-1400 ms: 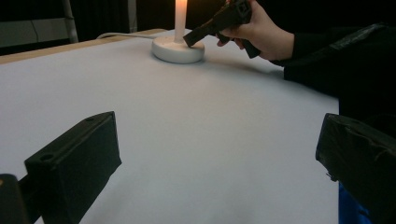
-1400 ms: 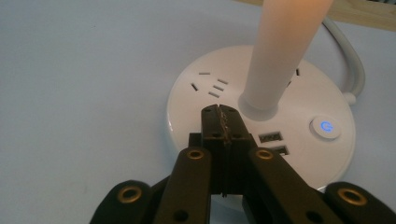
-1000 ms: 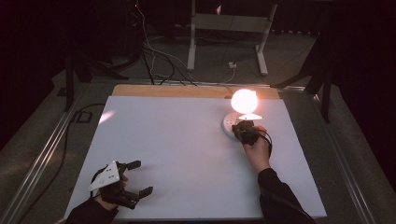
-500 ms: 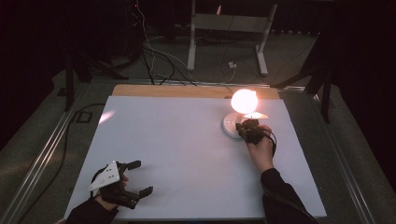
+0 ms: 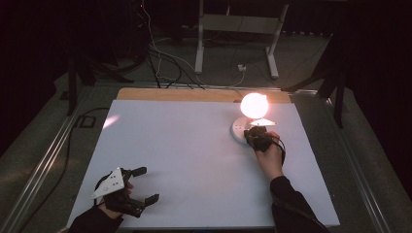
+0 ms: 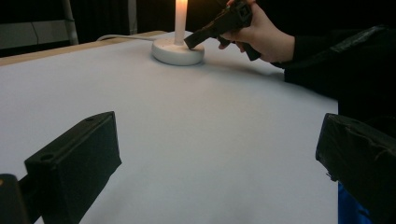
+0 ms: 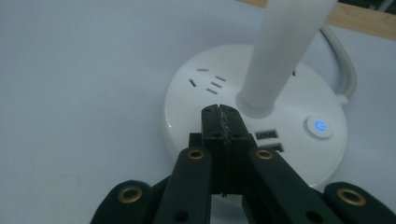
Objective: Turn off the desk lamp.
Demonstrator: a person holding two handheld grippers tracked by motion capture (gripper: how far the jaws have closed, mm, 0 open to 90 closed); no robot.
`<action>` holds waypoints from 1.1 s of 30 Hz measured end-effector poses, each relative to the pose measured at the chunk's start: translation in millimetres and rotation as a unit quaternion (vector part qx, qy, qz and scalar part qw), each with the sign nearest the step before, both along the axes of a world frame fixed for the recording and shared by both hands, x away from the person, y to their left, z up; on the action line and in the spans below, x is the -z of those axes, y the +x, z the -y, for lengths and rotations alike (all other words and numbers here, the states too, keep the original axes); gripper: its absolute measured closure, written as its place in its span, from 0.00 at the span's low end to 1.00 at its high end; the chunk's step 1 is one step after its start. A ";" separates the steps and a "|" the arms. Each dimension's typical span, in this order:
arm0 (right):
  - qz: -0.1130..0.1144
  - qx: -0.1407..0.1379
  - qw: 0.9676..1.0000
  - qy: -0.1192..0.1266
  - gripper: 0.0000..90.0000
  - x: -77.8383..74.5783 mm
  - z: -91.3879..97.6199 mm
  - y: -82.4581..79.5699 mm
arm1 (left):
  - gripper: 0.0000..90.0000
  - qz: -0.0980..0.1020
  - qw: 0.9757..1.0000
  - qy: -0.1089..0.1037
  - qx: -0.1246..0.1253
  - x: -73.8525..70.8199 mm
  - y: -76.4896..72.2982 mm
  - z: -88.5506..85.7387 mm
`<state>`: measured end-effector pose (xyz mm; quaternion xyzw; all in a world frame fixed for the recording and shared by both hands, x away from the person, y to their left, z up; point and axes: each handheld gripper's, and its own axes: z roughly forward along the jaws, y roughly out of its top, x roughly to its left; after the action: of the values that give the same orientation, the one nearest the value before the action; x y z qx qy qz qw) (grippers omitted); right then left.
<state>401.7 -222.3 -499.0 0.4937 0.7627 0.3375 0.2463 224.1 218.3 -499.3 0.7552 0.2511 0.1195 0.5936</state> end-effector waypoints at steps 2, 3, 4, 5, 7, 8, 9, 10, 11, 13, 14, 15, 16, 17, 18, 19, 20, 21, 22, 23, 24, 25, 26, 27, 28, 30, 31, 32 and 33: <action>0.007 -0.001 1.000 0.029 1.00 -11.1 3.7 -1.6 | 0.01 0.000 1.000 0.000 0.000 0.1 0.1 -0.1; 0.007 -0.001 1.000 0.029 1.00 -11.1 3.7 -1.6 | 0.01 0.000 1.000 0.000 0.000 0.1 0.2 -0.2; 0.009 -0.001 0.999 0.032 1.00 -15.5 4.2 -1.7 | 0.01 -0.001 1.000 -0.001 -0.001 0.1 0.4 0.0; 0.012 -0.004 0.999 0.035 1.00 -19.4 4.5 -1.7 | 0.00 -0.002 1.000 0.000 -0.001 0.3 0.6 0.1; 0.017 -0.005 0.999 0.034 1.00 -25.8 3.8 -1.8 | 0.01 -0.001 1.000 0.002 0.000 0.3 0.5 0.4; 0.019 -0.007 0.999 0.032 1.00 -28.4 3.6 -1.9 | 0.01 -0.001 1.000 0.002 -0.001 0.2 0.4 0.5; 0.021 -0.008 0.999 0.033 1.00 -30.8 3.4 -2.4 | 0.01 -0.001 1.000 0.002 0.000 0.2 0.3 0.3; 0.025 -0.008 0.999 0.035 1.00 -34.2 3.6 -3.0 | 0.01 -0.001 1.000 0.002 -0.001 0.1 0.4 0.2; 0.025 -0.008 0.999 0.035 1.00 -34.2 3.6 -3.0 | 0.01 -0.001 1.000 0.001 -0.001 0.1 0.5 0.1; 0.026 -0.007 0.999 0.034 1.00 -35.1 4.4 -3.2 | 0.01 -0.001 1.000 0.002 -0.001 0.3 0.5 0.1; 0.026 -0.007 0.999 0.034 1.00 -35.1 4.4 -3.2 | 0.01 -0.001 1.000 0.002 -0.001 0.3 0.4 0.2; 0.025 -0.007 0.999 0.034 1.00 -34.4 4.5 -3.3 | 0.01 -0.001 1.000 0.003 0.000 0.2 0.3 0.3; 0.023 -0.006 0.999 0.034 1.00 -33.5 4.5 -3.4 | 0.01 0.000 1.000 0.002 0.000 0.1 0.3 0.3; 0.022 -0.005 0.999 0.034 1.00 -32.2 4.7 -3.4 | 0.01 0.000 1.000 0.002 0.000 0.1 0.3 0.3; 0.018 -0.005 0.999 0.032 1.00 -28.7 4.5 -3.1 | 0.01 0.000 1.000 0.002 0.000 0.1 0.4 0.3; 0.018 -0.005 0.999 0.032 1.00 -28.7 4.5 -3.1 | 0.01 0.000 1.000 0.002 -0.001 0.1 0.4 0.2; 0.017 -0.005 0.999 0.031 1.00 -26.6 4.3 -3.0 | 0.01 -0.001 1.000 0.003 -0.001 0.1 0.5 0.1; 0.014 -0.004 0.999 0.032 1.00 -24.5 4.3 -2.6 | 0.01 -0.001 1.000 0.002 -0.001 0.2 0.5 0.0; 0.012 -0.004 0.999 0.031 1.00 -22.2 4.1 -2.4 | 0.01 0.000 1.000 0.003 -0.001 0.2 0.5 0.0; 0.009 -0.004 1.000 0.029 1.00 -18.0 3.7 -2.3 | 0.01 0.000 1.000 0.003 -0.002 0.1 0.4 0.0; 0.009 -0.004 1.000 0.029 1.00 -18.0 3.7 -2.3 | 0.01 0.001 1.000 0.002 -0.002 0.0 0.2 0.0; 0.007 -0.004 1.000 0.029 1.00 -15.9 3.5 -2.3 | 0.01 0.003 1.000 0.002 -0.003 -0.2 0.0 0.0; 0.005 -0.004 1.000 0.028 1.00 -14.1 3.3 -2.3 | 0.01 0.003 1.000 0.003 -0.004 -0.3 -0.1 0.0; 0.004 -0.004 1.000 0.027 1.00 -12.1 2.9 -2.3 | 0.01 0.003 1.000 0.002 -0.003 -0.3 -0.1 -0.1; -0.001 -0.003 1.000 0.024 1.00 -7.8 2.5 -1.7 | 0.00 0.003 1.000 0.002 -0.004 -0.3 -0.2 -0.2; -0.003 -0.002 1.000 0.023 1.00 -5.9 2.6 -1.4 | 0.01 0.003 1.000 0.002 -0.004 -0.4 -0.1 -0.3; -0.004 -0.002 1.000 0.023 1.00 -4.2 2.7 -1.3 | 0.01 0.003 1.000 0.001 -0.003 -0.4 -0.1 -0.4; -0.006 -0.002 1.000 0.023 1.00 -3.0 3.1 -1.0 | 0.01 0.003 1.000 0.002 -0.004 -0.4 -0.2 -0.4; -0.007 -0.001 1.000 0.022 1.00 -2.0 3.2 -0.8 | 0.01 0.004 1.000 0.002 -0.004 -0.5 -0.3 -0.3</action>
<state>400.9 -225.5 -497.1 0.5003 0.7573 0.3515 0.2294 223.8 218.7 -498.7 0.7550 0.2515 0.1248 0.5927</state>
